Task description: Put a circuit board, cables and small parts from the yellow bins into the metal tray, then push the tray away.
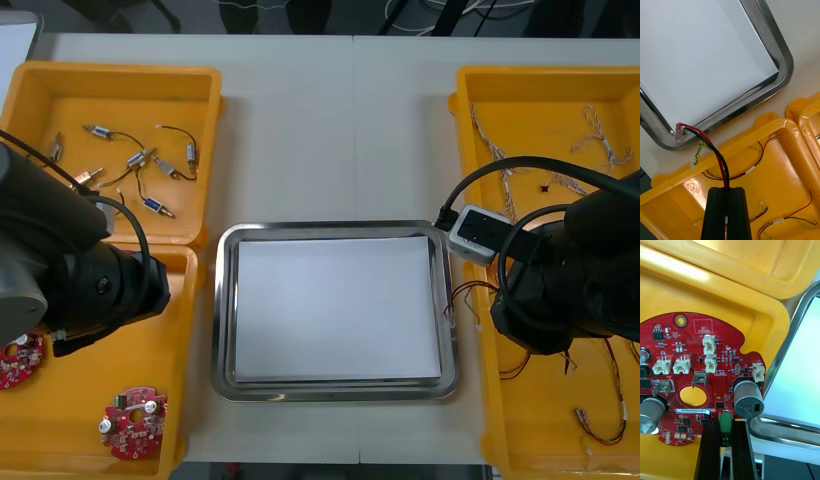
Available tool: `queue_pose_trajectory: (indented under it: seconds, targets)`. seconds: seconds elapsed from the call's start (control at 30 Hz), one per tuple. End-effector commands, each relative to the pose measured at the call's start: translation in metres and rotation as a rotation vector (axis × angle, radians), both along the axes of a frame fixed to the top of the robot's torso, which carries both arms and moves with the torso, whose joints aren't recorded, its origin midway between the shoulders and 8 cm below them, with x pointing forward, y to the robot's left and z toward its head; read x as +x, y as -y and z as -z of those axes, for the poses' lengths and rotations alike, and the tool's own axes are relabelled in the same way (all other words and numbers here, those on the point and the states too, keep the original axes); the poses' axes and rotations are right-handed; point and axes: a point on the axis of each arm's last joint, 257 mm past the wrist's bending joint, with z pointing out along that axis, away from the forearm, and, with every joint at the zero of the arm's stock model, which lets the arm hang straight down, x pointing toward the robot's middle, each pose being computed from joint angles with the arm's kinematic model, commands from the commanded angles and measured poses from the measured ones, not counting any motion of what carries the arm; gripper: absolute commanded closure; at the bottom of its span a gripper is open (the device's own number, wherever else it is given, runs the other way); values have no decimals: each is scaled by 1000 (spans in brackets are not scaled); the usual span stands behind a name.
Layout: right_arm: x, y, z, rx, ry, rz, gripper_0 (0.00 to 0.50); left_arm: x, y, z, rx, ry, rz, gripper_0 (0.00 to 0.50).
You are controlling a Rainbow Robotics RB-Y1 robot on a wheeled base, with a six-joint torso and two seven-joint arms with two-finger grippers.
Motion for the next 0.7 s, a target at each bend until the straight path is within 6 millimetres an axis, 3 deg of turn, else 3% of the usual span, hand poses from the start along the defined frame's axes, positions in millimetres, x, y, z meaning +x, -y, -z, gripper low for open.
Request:
queue_pose_trajectory:
  seconds: [0.03, 0.57, 0.7]
  targets:
    - [5, -4, -7, 11, 25, 13, 500, 9, 28, -8, 16, 45, 60, 500]
    - [5, -2, -4, 13, 7, 24, 500, 28, 105, 9, -12, 49, 23, 500]
    - [6, -3, -5, 13, 8, 23, 500, 30, 115, 19, -1, 58, 20, 500]
